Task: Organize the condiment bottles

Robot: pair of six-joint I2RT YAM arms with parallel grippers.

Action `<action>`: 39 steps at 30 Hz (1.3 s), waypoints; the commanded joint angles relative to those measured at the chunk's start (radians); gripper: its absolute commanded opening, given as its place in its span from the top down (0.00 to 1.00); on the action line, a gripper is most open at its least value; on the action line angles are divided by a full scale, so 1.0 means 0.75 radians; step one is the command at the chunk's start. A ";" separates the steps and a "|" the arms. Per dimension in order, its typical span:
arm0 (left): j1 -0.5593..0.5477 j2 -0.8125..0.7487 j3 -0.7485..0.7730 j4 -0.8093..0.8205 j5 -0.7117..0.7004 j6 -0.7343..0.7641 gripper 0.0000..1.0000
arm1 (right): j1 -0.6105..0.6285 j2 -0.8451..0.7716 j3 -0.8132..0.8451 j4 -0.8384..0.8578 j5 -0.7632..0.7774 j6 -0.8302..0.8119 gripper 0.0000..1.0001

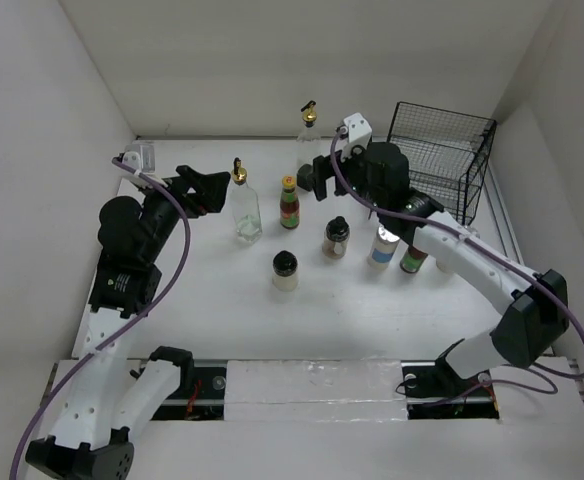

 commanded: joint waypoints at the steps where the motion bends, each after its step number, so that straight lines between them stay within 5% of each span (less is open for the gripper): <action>1: 0.002 0.023 0.002 0.054 0.044 0.027 0.00 | -0.057 0.038 0.141 0.069 -0.053 0.022 0.03; 4: 0.002 0.024 -0.035 0.066 0.058 0.027 0.00 | -0.086 0.134 0.200 0.069 -0.082 0.034 0.34; 5: 0.002 0.024 -0.051 0.066 0.044 0.027 0.07 | -0.100 0.179 0.245 0.069 -0.082 0.034 0.63; 8: 0.002 0.011 -0.052 0.080 0.012 0.039 0.24 | -0.137 0.249 0.329 0.069 -0.070 0.034 0.86; 9: 0.002 0.011 -0.037 0.080 -0.005 0.039 0.40 | -0.149 0.292 0.380 0.069 -0.070 0.022 0.93; 11: 0.002 0.024 -0.037 0.080 -0.005 0.051 0.55 | -0.186 0.345 0.439 0.069 -0.090 0.001 0.91; 14: 0.002 0.024 -0.049 0.095 -0.019 0.051 0.81 | -0.231 0.462 0.566 0.055 -0.200 -0.046 0.68; 16: 0.002 0.024 -0.049 0.095 -0.038 0.051 0.86 | -0.276 0.541 0.666 0.022 -0.282 -0.090 0.41; 19: 0.002 0.024 -0.074 0.095 -0.050 0.051 0.82 | -0.307 0.625 0.754 -0.004 -0.385 -0.105 0.25; 22: 0.002 0.024 -0.074 0.125 -0.038 0.051 0.62 | -0.323 0.693 0.840 -0.055 -0.454 -0.150 0.20; 25: 0.002 0.036 -0.074 0.125 -0.023 0.051 0.57 | -0.335 0.795 0.979 -0.082 -0.516 -0.191 0.18; 30: 0.002 0.050 -0.074 0.125 -0.023 0.051 0.54 | -0.350 0.975 1.190 -0.129 -0.665 -0.203 0.18; 39: 0.002 0.077 -0.086 0.152 0.013 0.039 0.53 | -0.350 1.063 1.242 -0.050 -0.696 -0.191 0.23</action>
